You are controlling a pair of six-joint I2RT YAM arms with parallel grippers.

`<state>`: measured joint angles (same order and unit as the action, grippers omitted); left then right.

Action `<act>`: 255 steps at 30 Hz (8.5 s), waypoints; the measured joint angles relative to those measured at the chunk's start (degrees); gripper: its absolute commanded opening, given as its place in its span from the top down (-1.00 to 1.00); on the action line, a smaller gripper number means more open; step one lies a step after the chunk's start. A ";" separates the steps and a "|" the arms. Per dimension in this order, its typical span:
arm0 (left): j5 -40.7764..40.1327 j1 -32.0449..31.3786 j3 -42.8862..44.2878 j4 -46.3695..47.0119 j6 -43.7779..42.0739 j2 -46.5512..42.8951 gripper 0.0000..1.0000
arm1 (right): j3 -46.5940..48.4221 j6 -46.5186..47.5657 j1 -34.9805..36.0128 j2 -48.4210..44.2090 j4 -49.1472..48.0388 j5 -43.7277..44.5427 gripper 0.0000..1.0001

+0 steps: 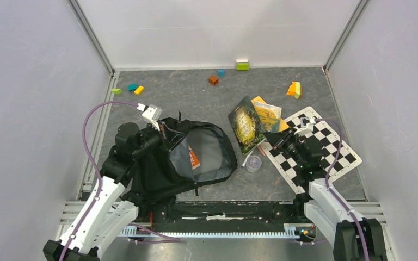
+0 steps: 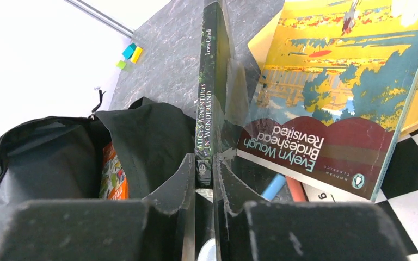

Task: Pack the student bag
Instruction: Pick up the book from the center of the board, then place the book in the student bag, then pick up the book from the center of the board.

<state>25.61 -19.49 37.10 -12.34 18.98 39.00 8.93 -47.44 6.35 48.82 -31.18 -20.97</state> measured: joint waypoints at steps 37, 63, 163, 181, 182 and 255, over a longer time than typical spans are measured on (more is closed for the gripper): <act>-0.02 0.00 0.00 -0.42 0.00 -0.37 0.96 | 21.22 31.32 26.38 4.57 28.26 19.89 0.92; -0.07 0.00 0.00 -0.44 0.00 -0.37 0.96 | 30.34 39.80 33.35 24.50 27.21 30.10 1.00; -1.68 0.00 0.00 -1.55 -0.02 -1.66 0.96 | 38.73 11.98 47.58 43.08 11.65 15.74 -0.60; -1.70 0.02 0.00 -1.70 -0.02 -1.66 0.96 | 30.67 27.30 33.44 16.74 29.05 26.51 -0.96; -1.70 0.02 0.00 -1.70 -0.02 -1.66 0.96 | 29.66 28.06 30.38 15.34 30.18 26.62 -0.96; -1.68 0.00 0.00 -1.68 -0.02 -1.46 0.96 | 9.53 11.21 -15.52 25.88 -0.96 -23.04 1.00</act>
<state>23.92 -19.49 37.10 -14.02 18.96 37.54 18.46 -36.23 -9.17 74.70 -32.14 -44.01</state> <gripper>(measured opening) 0.033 0.135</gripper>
